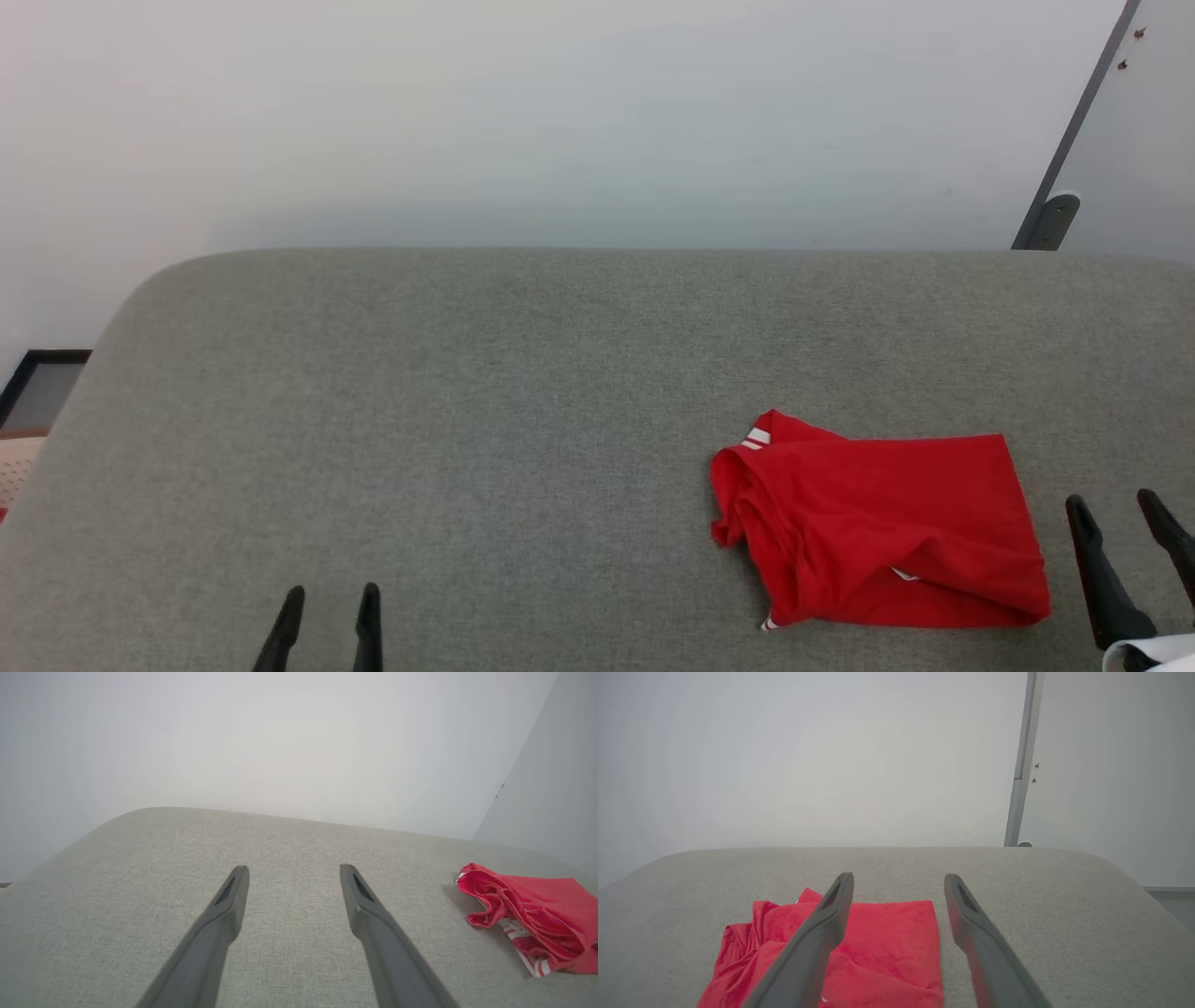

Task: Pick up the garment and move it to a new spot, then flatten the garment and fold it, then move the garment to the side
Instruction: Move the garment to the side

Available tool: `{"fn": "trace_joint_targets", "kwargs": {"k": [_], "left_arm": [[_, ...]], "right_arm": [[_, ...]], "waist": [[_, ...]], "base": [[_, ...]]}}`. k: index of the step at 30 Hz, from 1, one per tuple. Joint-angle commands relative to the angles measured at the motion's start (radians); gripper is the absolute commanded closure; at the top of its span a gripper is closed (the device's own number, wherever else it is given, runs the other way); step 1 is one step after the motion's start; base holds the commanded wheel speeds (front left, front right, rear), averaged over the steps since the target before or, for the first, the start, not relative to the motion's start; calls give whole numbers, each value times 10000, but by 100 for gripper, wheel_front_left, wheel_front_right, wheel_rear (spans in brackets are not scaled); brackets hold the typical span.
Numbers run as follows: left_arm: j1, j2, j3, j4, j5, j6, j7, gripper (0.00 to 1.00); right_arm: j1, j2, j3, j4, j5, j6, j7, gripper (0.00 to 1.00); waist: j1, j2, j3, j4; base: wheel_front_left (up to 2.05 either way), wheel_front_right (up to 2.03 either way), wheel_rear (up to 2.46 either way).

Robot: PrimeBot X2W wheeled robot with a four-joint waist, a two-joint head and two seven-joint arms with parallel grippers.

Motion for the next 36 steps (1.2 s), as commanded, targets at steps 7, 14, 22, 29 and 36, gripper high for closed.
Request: {"fn": "trace_joint_targets", "kwargs": {"k": [7, 14, 22, 29, 36], "left_arm": [[-719, -93, -420, 165, 30, -21, -8, 0], [-1566, -144, -835, 335, -38, -21, -8, 0], [-2960, -231, -1321, 704, 50, -22, -8, 0], [-3954, -297, -1663, 903, 136, -22, -8, 0], [-4440, -280, -1701, 1043, 222, -22, -8, 0]], "right_arm": [[-1220, -896, 434, 395, 517, -15, 2286, 0], [-3006, -1822, 1077, 1681, 1244, -15, 5821, 0], [-4794, -2513, 2083, 2533, 2595, -15, 9423, 0], [-5293, -2586, 2805, 2972, 2909, -15, 10050, 0], [-5287, -2308, 3646, 3083, 3412, -16, 9451, 100]], "waist": [[0, 0, 273, 58], [0, 0, 1092, 117], [0, 0, 2516, 335], [0, 0, 3477, 509], [0, 0, 3879, 241]], "base": [[0, 0, 0], [0, 0, 0], [0, 0, 0], [0, 0, 0], [0, 0, 0]]}}
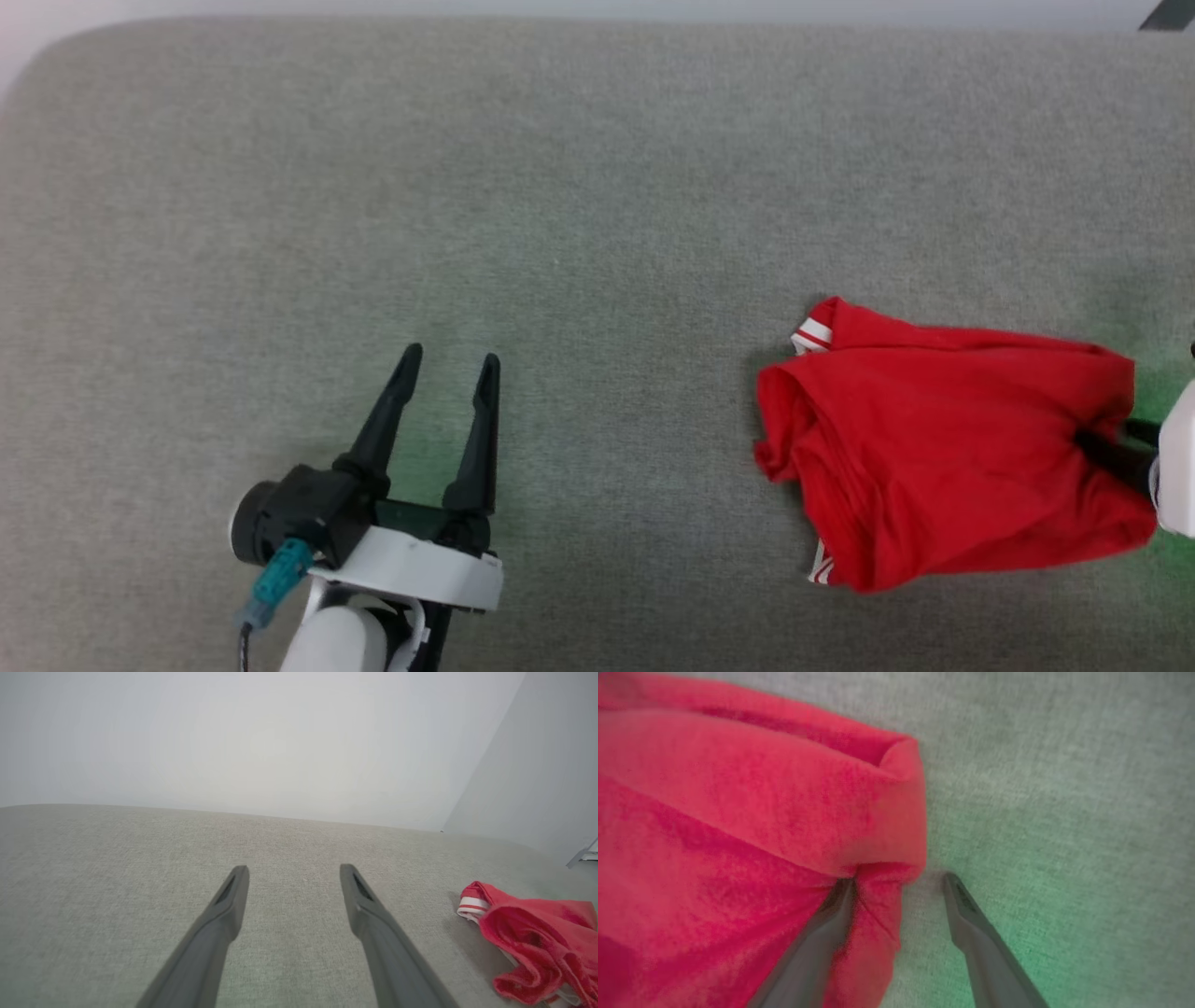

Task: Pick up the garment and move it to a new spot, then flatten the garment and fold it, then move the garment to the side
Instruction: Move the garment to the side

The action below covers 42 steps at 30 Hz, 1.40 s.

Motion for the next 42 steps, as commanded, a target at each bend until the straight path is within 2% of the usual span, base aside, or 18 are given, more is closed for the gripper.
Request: {"fn": "trace_joint_targets", "kwargs": {"k": [1, 7, 13, 17, 24, 33, 42], "left_arm": [[-142, 59, 1, 27, 103, -22, -8, 0], [-443, 360, -85, 49, 148, -22, -10, 0], [-985, 796, -363, 87, 208, -22, -10, 0], [-1577, 1135, -687, 171, 290, -22, -10, 0], [-3430, 1781, -1520, 539, 301, -22, -8, 0], [-6341, 1880, -2687, 1326, 393, -22, -8, 0], [-7337, 1988, -3060, 1668, 406, -22, -6, 0]], "right_arm": [[227, 625, 575, 225, 90, -20, -187, 100], [-129, 159, 441, 10, 596, -32, -1545, 100], [-251, -403, -189, -266, 1266, -19, -3108, 100], [-257, -718, -724, 187, 1480, -20, -4067, 100], [-1072, -751, -1089, 1672, 1310, -19, -5501, 100], [-3231, -277, -837, 4065, 674, -19, -7587, 100], [-5292, 128, 33, 6386, -226, -19, -8726, 100]], "waist": [[-1, 0, 211, -245], [-1, 0, 372, -1157], [-1, 0, 620, -2371], [-1, 0, 934, -3201], [-1, 0, 2003, -4294], [-1, 0, 3530, -4610], [-1, 0, 4173, -4434]], "base": [[0, 0, 0], [0, 0, 0], [0, 0, 0], [0, 0, 0], [0, 0, 0], [0, 0, 0], [0, 0, 0]]}}
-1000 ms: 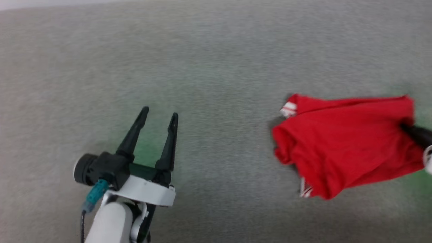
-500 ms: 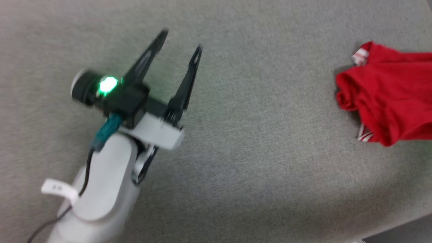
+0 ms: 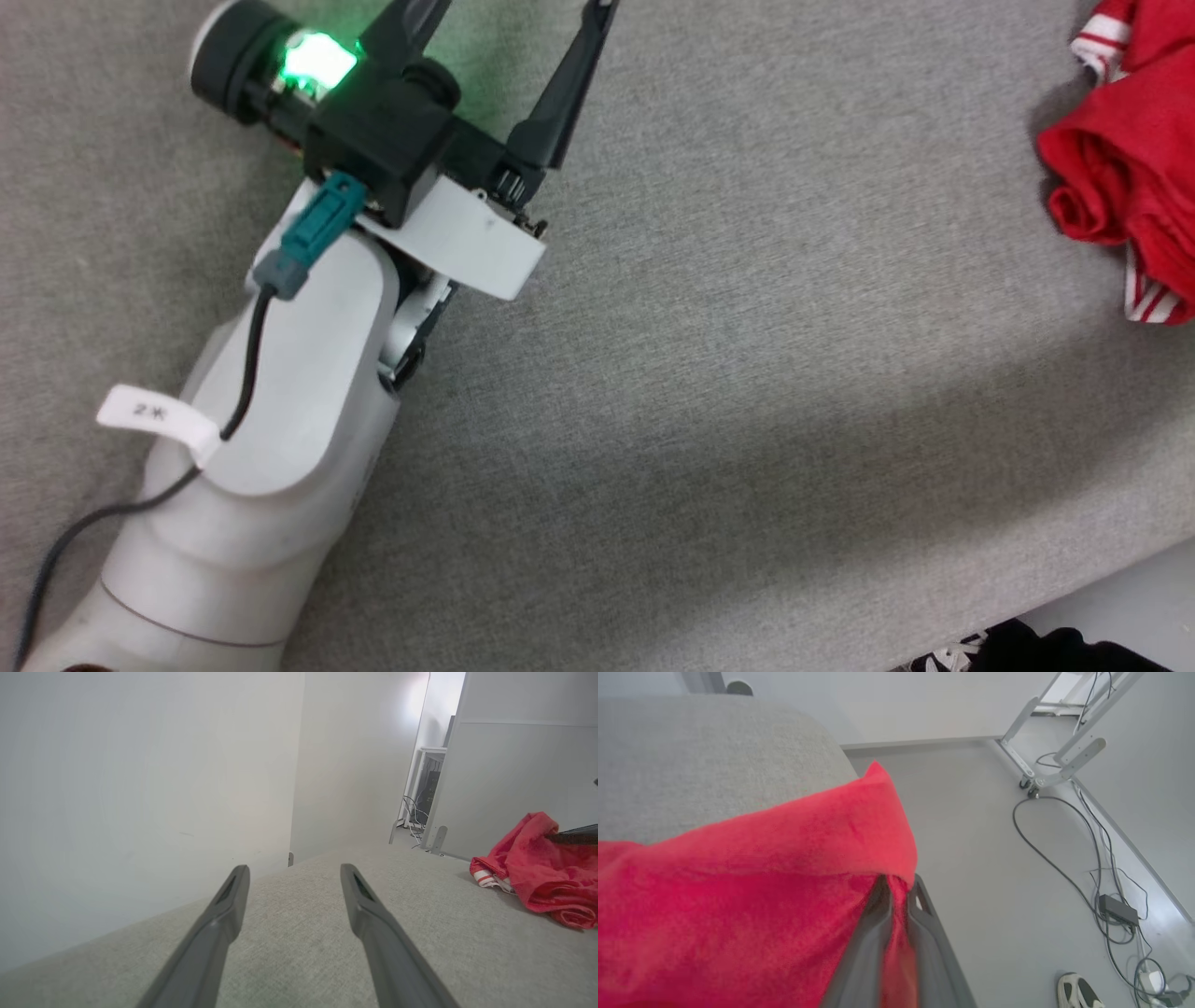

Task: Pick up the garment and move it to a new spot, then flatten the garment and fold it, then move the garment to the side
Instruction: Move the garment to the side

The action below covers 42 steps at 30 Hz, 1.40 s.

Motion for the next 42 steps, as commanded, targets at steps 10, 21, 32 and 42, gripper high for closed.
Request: {"fn": "trace_joint_targets", "kwargs": {"k": [10, 21, 32, 42], "left_arm": [[196, 95, 40, 212, 158, -22, 0, 0], [1490, -573, 489, -50, 66, -20, -3, 0], [3426, -1220, 1264, -55, -134, -20, -3, 0], [5525, -1495, 2360, 77, -308, -21, -8, 0]], "right_arm": [[-584, 442, 520, 1442, 249, -17, -898, 0], [-16, -186, 1375, 836, 396, -17, -1274, 0], [652, -295, 2446, -410, 68, -17, -1363, 0], [2190, 221, 1630, -2098, -600, -17, -1384, 0]], "waist": [[0, 0, 134, 93], [0, 0, -1631, 841], [0, 0, -3337, 2350], [0, 0, -4767, 3670]], "base": [[0, 0, 0], [0, 0, 0], [0, 0, 0], [0, 0, 0]]}}
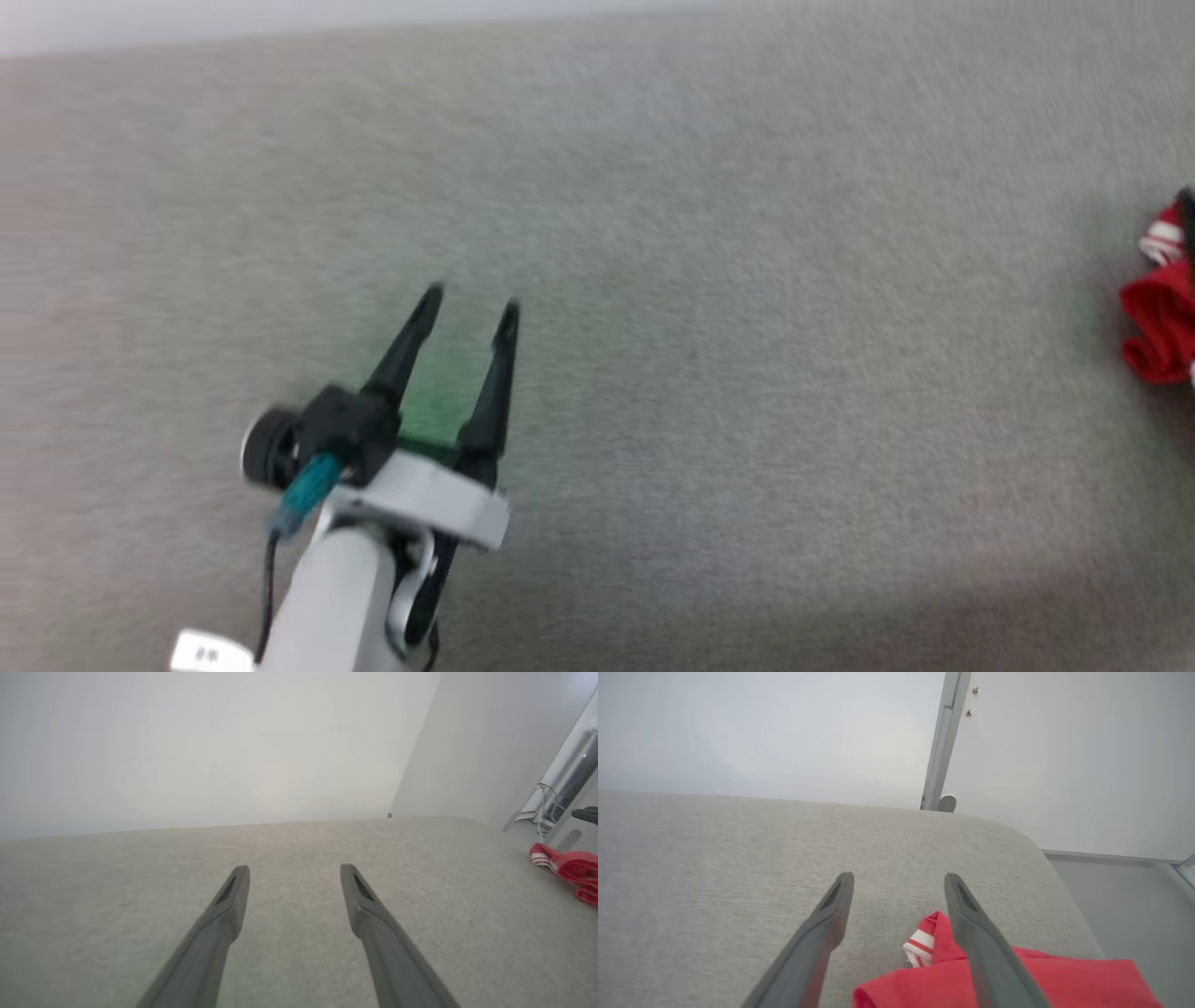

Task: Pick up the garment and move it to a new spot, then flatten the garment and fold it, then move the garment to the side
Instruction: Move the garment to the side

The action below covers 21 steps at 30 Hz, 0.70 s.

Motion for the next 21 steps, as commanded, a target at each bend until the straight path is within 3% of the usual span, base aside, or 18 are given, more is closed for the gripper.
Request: {"fn": "trace_joint_targets", "kwargs": {"k": [1, 21], "left_arm": [[317, -56, 91, 45, -97, -21, -8, 0], [3398, 97, 1666, -158, -406, -21, -8, 0]], "right_arm": [[368, 88, -209, -168, -196, -17, -45, 0], [4981, 2765, -3332, -3377, -3017, -17, -47, 0]], "waist": [[0, 0, -1212, 1097], [0, 0, -3647, 1906]], "base": [[0, 0, 0], [0, 0, 0]]}}
